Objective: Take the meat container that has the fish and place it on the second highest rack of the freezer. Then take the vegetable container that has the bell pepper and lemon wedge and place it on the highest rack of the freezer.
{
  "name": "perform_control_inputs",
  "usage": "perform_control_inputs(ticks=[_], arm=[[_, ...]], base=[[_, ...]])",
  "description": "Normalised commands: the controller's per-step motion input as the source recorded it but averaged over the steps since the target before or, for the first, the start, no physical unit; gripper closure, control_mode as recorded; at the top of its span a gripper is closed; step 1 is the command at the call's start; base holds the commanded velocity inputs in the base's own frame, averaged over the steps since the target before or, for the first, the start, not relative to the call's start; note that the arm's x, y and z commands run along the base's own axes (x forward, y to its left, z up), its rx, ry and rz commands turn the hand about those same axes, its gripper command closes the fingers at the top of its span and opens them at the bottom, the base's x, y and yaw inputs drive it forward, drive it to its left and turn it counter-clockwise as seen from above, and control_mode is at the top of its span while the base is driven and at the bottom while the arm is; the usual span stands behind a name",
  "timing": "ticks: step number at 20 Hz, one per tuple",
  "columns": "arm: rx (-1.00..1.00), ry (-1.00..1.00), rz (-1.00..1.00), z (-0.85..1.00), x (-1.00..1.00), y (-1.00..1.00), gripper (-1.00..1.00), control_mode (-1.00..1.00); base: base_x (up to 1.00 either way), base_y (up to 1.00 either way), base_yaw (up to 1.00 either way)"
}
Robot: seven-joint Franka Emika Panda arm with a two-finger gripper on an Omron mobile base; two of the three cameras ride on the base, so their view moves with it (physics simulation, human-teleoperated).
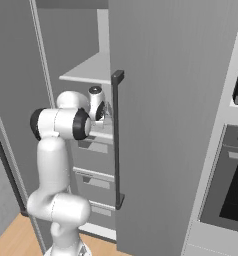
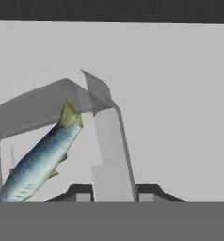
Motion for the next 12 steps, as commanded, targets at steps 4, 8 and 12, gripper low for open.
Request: perform_control_inputs(ticks=[4,8,12], arm=[[0.0,0.0,-0.03,-0.04,0.08,0.0,-1.0,-1.0],[-0.02,-0.16,-0.06,-0.21,-0.58,0.0,-1.0,-1.0],[0.0,-0.21,-0.03,0.1,-1.0,0.0,-1.0,-1.0]], base=[[0.0,0.0,0.0],[0.0,0.0,0.0],[0.0,0.0,0.0]])
